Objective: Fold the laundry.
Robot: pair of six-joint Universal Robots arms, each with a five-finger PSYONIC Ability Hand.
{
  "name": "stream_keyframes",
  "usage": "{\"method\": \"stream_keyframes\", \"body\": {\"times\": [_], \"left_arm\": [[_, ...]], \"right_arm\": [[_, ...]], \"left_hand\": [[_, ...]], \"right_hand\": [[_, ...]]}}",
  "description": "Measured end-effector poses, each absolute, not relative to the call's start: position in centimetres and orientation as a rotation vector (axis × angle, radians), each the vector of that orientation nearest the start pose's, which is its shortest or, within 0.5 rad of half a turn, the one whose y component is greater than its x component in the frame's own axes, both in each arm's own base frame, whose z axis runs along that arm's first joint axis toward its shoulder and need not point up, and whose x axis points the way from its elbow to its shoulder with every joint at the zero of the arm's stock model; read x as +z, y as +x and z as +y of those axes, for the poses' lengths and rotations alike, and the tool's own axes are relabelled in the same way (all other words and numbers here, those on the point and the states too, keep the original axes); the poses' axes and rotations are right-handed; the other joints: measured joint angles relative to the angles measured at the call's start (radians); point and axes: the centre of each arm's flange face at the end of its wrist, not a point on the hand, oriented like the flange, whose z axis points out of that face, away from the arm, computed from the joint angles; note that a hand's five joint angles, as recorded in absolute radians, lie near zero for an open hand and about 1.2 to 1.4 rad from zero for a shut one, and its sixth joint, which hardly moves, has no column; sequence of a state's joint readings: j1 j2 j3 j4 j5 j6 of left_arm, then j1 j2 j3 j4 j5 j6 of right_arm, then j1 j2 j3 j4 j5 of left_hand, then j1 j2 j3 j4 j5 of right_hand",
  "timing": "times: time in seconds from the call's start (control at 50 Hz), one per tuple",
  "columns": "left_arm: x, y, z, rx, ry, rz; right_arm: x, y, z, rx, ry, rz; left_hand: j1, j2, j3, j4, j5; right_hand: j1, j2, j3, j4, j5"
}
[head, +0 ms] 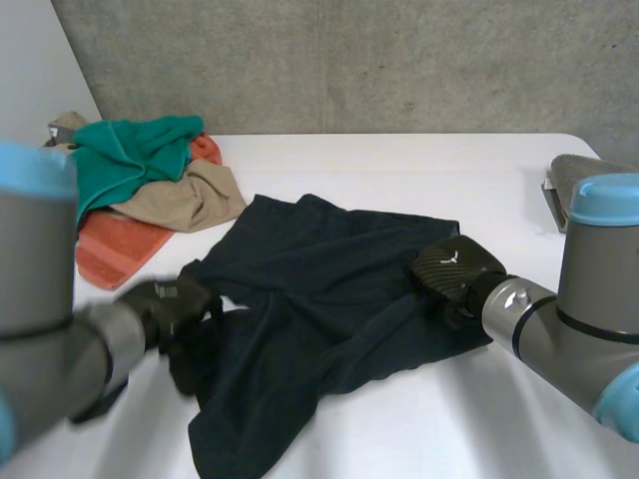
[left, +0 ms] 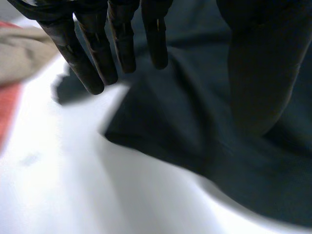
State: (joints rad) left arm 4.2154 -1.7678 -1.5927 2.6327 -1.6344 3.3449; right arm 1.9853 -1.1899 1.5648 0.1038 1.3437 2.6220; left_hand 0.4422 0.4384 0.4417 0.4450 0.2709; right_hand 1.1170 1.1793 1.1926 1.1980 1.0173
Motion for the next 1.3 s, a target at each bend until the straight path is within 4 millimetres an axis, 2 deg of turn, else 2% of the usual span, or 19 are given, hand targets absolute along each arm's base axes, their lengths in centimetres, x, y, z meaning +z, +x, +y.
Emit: {"method": "stream_keyframes", "body": {"times": [0.06,0.14,0.32,0.36,0.4,0.42,0.5,0.62,0.68,0.74,0.82,0.88,0.94,0.96,0.98,1.04,1.18,1.24,1.3], "left_arm": [[20.5,-23.2,-14.1,-1.241,1.046,2.814],[18.7,-23.0,-11.7,-1.207,1.114,2.824],[16.2,-24.0,-10.4,-1.267,1.149,2.758],[15.9,-24.4,-10.4,-1.278,1.159,2.746],[15.6,-24.7,-10.4,-1.287,1.167,2.736],[15.2,-25.2,-10.4,-1.303,1.179,2.718],[15.1,-25.9,-10.6,-1.352,1.181,2.679],[16.3,-25.5,-9.8,-1.392,1.227,2.621],[17.3,-24.6,-8.8,-1.346,1.337,2.595],[18.1,-24.0,-8.1,-1.292,1.427,2.582],[18.8,-23.8,-8.2,-1.260,1.494,2.568],[19.3,-24.4,-9.7,-1.293,1.492,2.542],[19.7,-25.8,-12.7,-1.390,1.434,2.497],[19.7,-25.8,-12.7,-1.390,1.434,2.497],[20.1,-26.9,-15.3,-1.478,1.380,2.456],[20.8,-28.4,-18.6,-1.601,1.308,2.394],[22.9,-32.9,-28.2,-1.935,1.138,2.173],[23.1,-34.2,-31.3,-2.014,1.099,2.087],[22.0,-35.4,-34.1,-2.036,1.107,2.018]], "right_arm": [[18.4,27.4,-24.7,-1.576,-1.238,2.205],[18.7,27.7,-25.4,-1.585,-1.151,2.206],[19.1,27.7,-26.2,-1.597,-1.014,2.216],[19.2,27.7,-26.3,-1.603,-0.994,2.217],[19.3,27.6,-26.3,-1.607,-0.984,2.218],[19.4,27.5,-26.3,-1.610,-0.973,2.219],[19.8,27.3,-26.0,-1.612,-0.982,2.221],[20.3,25.5,-23.5,-1.545,-1.247,2.274],[19.8,23.0,-20.4,-1.354,-1.629,2.302],[19.5,21.6,-18.5,-1.215,-1.856,2.264],[19.4,21.4,-17.9,-1.190,-1.923,2.226],[19.4,22.2,-18.9,-1.264,-1.831,2.231],[19.5,23.3,-20.6,-1.358,-1.703,2.236],[19.5,23.3,-20.6,-1.358,-1.703,2.236],[19.7,24.1,-22.1,-1.433,-1.624,2.230],[19.9,25.0,-24.0,-1.538,-1.542,2.217],[20.2,27.1,-29.8,-1.868,-1.373,2.160],[19.7,28.0,-32.1,-1.980,-1.329,2.125],[18.6,28.9,-34.3,-2.071,-1.297,2.084]], "left_hand": [[0.000,0.002,0.002,0.005,0.005],[0.000,0.002,0.002,0.005,0.005],[0.000,0.002,0.002,0.004,0.003],[0.110,0.094,0.093,0.095,0.094],[0.339,0.310,0.309,0.310,0.306],[0.679,0.615,0.631,0.620,0.609],[0.717,0.752,0.742,0.746,0.696],[0.717,0.756,0.744,0.749,0.696],[0.717,0.756,0.744,0.749,0.696],[0.717,0.756,0.744,0.749,0.696],[0.717,0.756,0.744,0.749,0.696],[0.717,0.758,0.744,0.749,0.696],[0.717,0.759,0.744,0.749,0.696],[0.717,0.759,0.744,0.749,0.696],[0.717,0.760,0.744,0.749,0.696],[0.717,0.760,0.745,0.749,0.696],[0.717,0.761,0.747,0.750,0.696],[0.717,0.761,0.747,0.750,0.696],[0.717,0.761,0.747,0.750,0.696]], "right_hand": [[0.000,0.000,0.000,0.000,0.000],[0.000,0.000,0.000,0.000,0.000],[0.000,0.000,0.000,0.000,0.000],[0.000,0.000,0.000,0.000,0.000],[0.000,0.000,0.000,0.000,0.000],[0.000,0.000,0.000,0.000,0.000],[0.008,0.000,0.000,0.000,0.000],[0.008,0.000,0.000,0.000,0.000],[0.008,0.000,0.000,0.000,0.000],[0.008,0.000,0.000,0.000,0.000],[0.008,0.000,0.000,0.000,0.000],[0.008,0.000,0.000,0.000,0.000],[0.008,0.000,0.000,0.000,0.000],[0.008,0.000,0.000,0.000,0.000],[0.008,0.000,0.000,0.000,0.000],[0.008,0.000,0.000,0.000,0.000],[0.008,0.000,0.000,0.000,0.000],[0.008,0.000,0.000,0.000,0.000],[0.008,0.000,0.000,0.000,0.000]]}}
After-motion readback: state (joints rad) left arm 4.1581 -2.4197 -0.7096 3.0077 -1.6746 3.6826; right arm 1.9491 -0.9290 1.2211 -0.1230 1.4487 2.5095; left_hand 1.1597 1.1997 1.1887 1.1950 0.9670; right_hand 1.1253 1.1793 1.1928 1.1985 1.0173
